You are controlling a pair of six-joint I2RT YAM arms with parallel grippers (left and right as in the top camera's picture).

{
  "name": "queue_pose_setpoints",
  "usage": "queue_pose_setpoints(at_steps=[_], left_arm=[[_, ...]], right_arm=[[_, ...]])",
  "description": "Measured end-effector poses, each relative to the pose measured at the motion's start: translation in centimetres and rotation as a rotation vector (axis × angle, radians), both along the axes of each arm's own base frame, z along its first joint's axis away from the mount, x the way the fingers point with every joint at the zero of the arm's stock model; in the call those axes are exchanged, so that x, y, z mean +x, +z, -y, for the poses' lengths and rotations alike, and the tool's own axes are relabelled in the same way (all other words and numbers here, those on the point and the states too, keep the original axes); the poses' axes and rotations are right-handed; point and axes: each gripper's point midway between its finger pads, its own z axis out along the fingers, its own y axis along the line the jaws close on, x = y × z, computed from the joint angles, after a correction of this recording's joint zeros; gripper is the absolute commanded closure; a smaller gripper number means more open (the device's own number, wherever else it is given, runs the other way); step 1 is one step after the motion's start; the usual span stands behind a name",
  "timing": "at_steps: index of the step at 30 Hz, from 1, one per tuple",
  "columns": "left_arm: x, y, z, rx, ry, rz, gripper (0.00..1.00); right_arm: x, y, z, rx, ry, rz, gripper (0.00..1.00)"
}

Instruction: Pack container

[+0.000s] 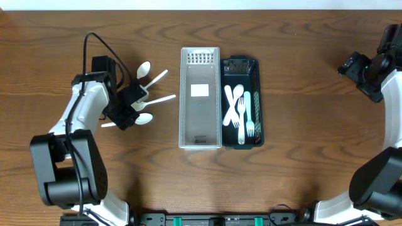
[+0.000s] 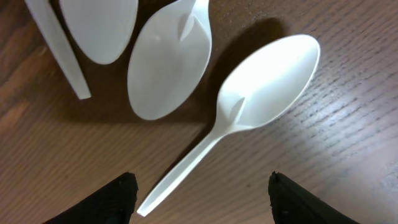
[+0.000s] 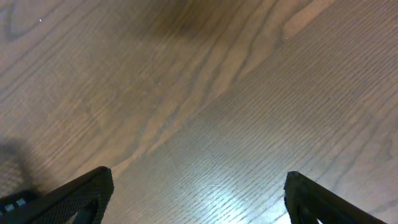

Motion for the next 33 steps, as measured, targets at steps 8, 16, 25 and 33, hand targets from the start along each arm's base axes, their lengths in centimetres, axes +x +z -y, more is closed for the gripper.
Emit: queue_pose_setpoints(at_steps=[8,16,25,33], left_arm=[[-0.6,-2.3,0.3,-0.020,-0.017,-0.070,0.34],[-1.0,-3.2,0.4,-0.029,-0.019,-0.099,0.36],[-1.1,-3.9,0.4,-0.029,-0.021,-0.103,0.94],[-3.7,-3.5,2.0,-0.042,-0.013,-0.202,0.94]], right_arm=[[0.1,0.1,0.1,-0.002,0.000,0.006,0.10],[0.2,0.1,0.1,-0.003,0.000,0.007,0.10],[0.2,0.1,0.2,-0.009,-0.004,0.008,0.11],[0.4,0.3,0.3,-0.014,-0.005,0.021,0.12]])
